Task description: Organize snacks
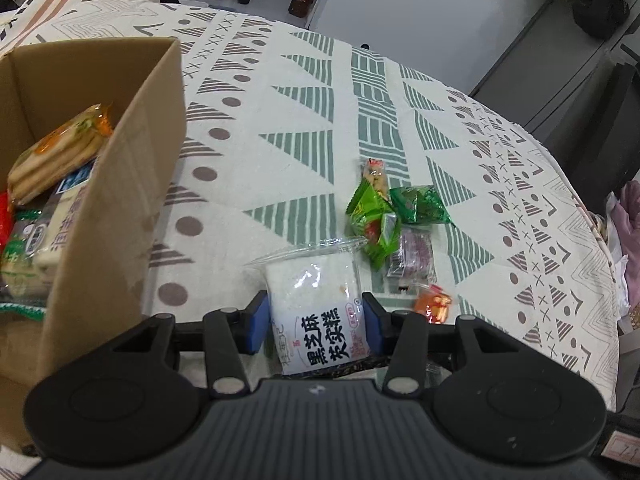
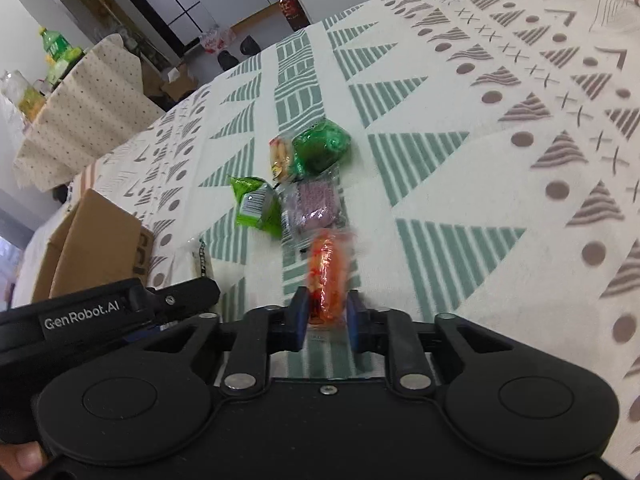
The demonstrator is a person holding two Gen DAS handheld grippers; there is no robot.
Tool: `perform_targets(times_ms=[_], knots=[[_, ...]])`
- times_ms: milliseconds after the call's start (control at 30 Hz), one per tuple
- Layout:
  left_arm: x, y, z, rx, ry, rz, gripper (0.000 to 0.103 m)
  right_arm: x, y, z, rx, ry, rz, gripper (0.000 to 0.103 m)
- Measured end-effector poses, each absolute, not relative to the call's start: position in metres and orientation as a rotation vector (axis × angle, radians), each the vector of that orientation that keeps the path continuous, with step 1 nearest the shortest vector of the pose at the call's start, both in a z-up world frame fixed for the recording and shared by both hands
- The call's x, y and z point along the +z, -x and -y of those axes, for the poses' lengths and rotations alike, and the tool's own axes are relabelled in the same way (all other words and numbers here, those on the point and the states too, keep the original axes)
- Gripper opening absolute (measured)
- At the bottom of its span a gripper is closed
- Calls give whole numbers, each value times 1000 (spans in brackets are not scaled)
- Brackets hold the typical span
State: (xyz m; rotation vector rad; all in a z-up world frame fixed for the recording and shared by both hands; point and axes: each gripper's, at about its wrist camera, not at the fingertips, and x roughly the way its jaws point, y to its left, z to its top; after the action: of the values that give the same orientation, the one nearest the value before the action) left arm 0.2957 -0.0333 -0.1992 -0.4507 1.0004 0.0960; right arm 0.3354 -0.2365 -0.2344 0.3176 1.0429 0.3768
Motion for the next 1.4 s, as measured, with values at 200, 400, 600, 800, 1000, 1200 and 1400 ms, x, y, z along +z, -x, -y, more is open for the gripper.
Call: perform_targets(times_ms=[200, 400, 600, 800, 1000, 1200, 1400], knots=[[-189, -287, 29, 79, 464, -979, 47, -222, -324, 240, 359, -299, -1019, 14], [-177, -278, 31, 39, 463, -960, 47, -204, -313, 241, 349, -304, -971, 14], [-158, -268, 27, 6, 457, -917, 47, -184, -299, 242, 340, -308, -937, 14], [-136, -257, 23, -14, 452, -866, 47, -158, -284, 241, 343, -319, -880, 14], [-112, -243, 17, -31, 455, -808, 47, -135, -271, 235, 365, -330, -841, 14], [-92, -226, 7, -42, 461, -752, 47, -112, -260, 220, 403, -309, -803, 14], [-80, -210, -9, -41, 479, -717, 47, -99, -249, 203, 421, -276, -777, 14]])
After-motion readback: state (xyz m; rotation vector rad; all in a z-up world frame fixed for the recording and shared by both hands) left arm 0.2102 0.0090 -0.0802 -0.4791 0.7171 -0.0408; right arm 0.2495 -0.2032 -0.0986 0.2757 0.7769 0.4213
